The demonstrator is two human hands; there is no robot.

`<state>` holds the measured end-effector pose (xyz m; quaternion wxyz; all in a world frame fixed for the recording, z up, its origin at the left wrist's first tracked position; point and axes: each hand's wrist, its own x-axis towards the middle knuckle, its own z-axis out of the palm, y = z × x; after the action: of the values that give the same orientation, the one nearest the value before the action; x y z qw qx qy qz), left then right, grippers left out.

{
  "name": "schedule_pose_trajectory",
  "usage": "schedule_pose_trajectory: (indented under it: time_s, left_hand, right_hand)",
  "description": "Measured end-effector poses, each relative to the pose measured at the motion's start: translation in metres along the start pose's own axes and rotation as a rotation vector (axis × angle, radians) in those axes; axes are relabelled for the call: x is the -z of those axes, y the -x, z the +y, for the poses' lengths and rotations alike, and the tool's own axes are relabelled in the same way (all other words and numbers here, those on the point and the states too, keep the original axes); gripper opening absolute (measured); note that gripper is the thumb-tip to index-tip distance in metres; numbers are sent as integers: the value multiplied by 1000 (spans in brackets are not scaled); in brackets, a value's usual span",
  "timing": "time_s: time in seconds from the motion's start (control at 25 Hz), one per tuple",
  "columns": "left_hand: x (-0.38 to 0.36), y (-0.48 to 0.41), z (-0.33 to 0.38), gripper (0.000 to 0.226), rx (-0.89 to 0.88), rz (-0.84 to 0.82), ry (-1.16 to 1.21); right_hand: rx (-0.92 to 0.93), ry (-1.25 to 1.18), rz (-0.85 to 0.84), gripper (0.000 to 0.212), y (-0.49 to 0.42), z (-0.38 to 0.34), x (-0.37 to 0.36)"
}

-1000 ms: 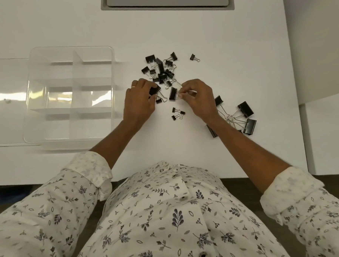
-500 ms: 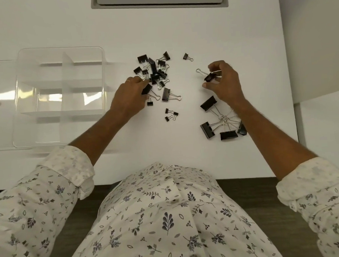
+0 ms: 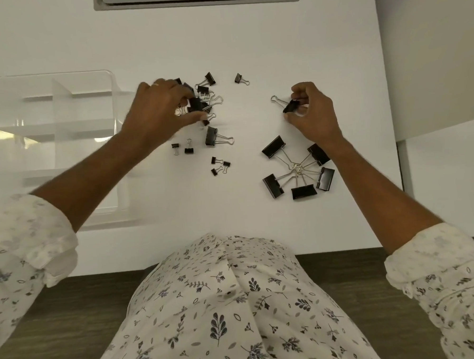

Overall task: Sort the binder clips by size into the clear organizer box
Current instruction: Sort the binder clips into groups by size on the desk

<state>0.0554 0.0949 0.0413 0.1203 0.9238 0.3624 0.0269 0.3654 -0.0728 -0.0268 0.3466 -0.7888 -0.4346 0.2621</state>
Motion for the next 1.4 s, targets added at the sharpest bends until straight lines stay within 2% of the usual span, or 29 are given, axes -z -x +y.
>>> schedule_pose_trajectory:
  time_s: [0.12, 0.2, 0.32, 0.52, 0.64, 0.8, 0.92, 1.0, 1.12, 1.24, 1.32, 1.4]
  left_hand:
    - [-29, -59, 76, 58, -52, -76, 107]
    - [-49, -70, 100, 64, -37, -176, 93]
    - [-74, -81, 108, 69, 7, -172, 38]
    - [-88, -84, 125, 76, -3, -113, 31]
    - [-81, -67, 118, 73, 45, -73, 101]
    - [-75, -16, 83, 34, 95, 100, 290]
    - [-72, 18, 43, 34, 232, 197, 338]
    - [-71, 34, 20, 41, 312, 167, 351]
    - [-66, 44, 1, 48, 348, 84, 374]
    - [-70, 49, -9, 38, 336, 48, 325]
    - [-76, 52, -18, 31, 351, 47, 313]
    - [-78, 52, -22, 25, 371, 54, 324]
  right_hand:
    - [-124, -76, 43, 54, -2, 15, 31]
    - [-101, -91, 46, 54, 8, 14, 29]
    - [-50, -92, 25, 50, 3, 3, 21]
    - [26, 111, -16, 49, 16, 19, 22]
    - [26, 159, 1, 51, 20, 21, 22]
    - [110, 162, 65, 43, 30, 1, 9]
    - [273, 112, -12, 36, 43, -26, -27]
    - [366, 132, -125, 37, 51, -45, -57]
    - [410, 249, -282, 54, 55, -70, -96]
    - [471, 456, -359, 68, 54, -79, -122]
    - [475, 562, -331, 61, 52, -79, -128]
    - [427, 565, -262, 47, 51, -79, -128]
